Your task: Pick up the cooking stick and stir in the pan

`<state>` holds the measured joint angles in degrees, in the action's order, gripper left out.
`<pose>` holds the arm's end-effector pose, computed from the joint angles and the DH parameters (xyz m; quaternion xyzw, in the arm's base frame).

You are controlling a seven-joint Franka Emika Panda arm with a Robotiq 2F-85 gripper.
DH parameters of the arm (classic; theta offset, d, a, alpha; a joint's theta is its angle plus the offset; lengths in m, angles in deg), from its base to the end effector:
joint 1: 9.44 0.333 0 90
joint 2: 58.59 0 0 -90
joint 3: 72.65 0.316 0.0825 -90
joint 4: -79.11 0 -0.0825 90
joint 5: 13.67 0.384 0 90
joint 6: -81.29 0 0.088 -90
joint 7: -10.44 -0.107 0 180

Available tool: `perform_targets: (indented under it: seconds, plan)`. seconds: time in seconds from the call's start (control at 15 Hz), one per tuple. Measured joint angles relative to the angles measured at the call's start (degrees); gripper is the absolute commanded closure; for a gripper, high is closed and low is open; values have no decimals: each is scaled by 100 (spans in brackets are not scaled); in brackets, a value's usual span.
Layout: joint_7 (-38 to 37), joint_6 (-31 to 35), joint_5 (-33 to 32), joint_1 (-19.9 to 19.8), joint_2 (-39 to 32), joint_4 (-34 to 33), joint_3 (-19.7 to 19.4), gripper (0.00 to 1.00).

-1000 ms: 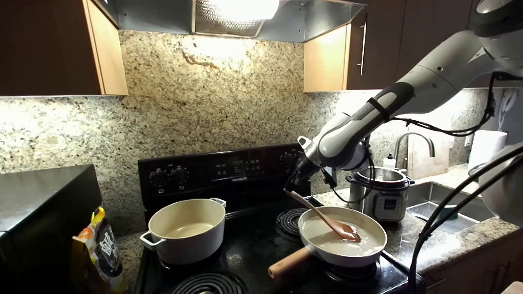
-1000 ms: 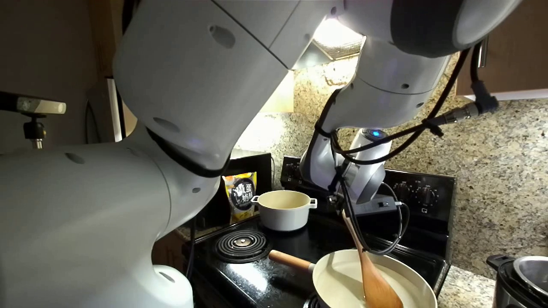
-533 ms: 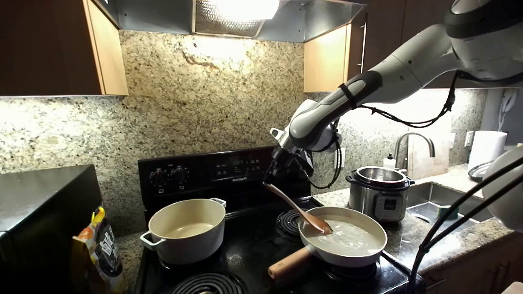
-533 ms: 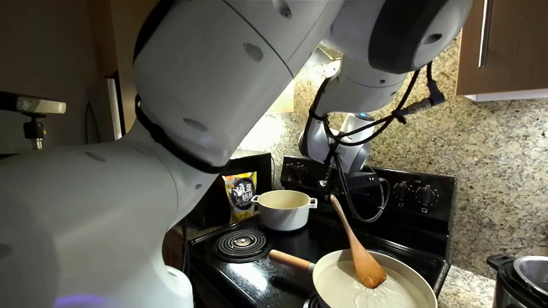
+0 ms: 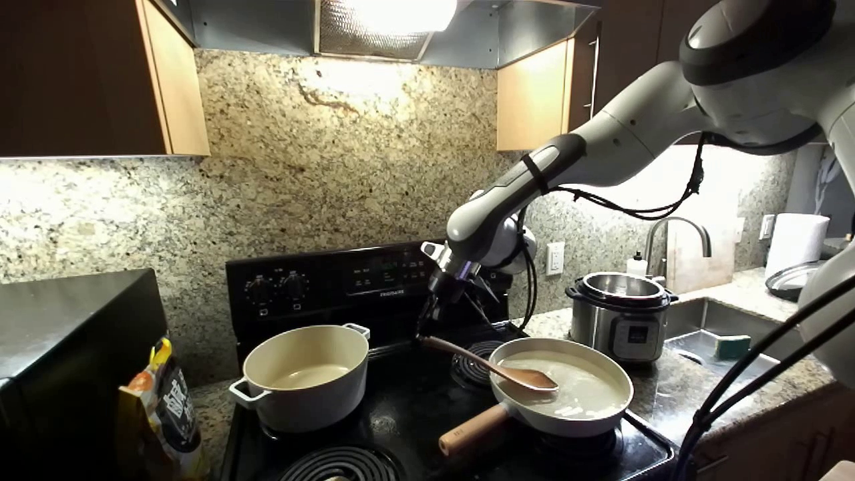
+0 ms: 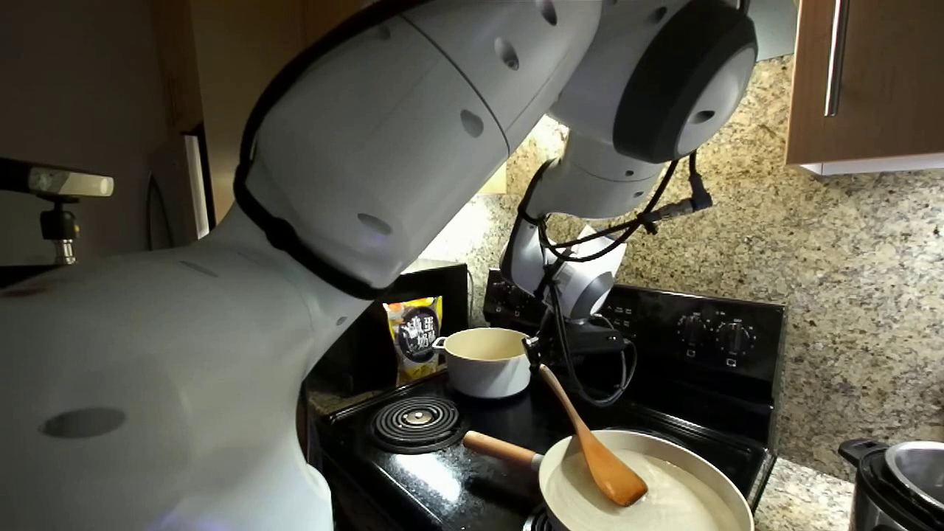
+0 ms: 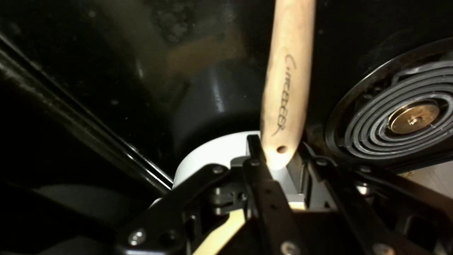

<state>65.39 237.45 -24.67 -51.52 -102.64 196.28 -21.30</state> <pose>0.6074 0.0860 0.2109 -0.8282 -0.4993 -0.1894 0.1700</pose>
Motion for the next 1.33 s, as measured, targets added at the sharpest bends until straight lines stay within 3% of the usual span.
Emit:
perform_targets:
  seconds: [0.33,0.67,1.0,1.2,1.33]
  plan:
    - [146,751,686,-227,-42,612,-104,90]
    - [147,1862,723,-1041,-346,1259,146,90]
    - [43,3475,-191,-1972,-677,1834,378,90]
    - [-255,4214,-975,-2150,-612,2071,290,90]
    - [-280,4225,-1030,-2214,-477,2094,353,90]
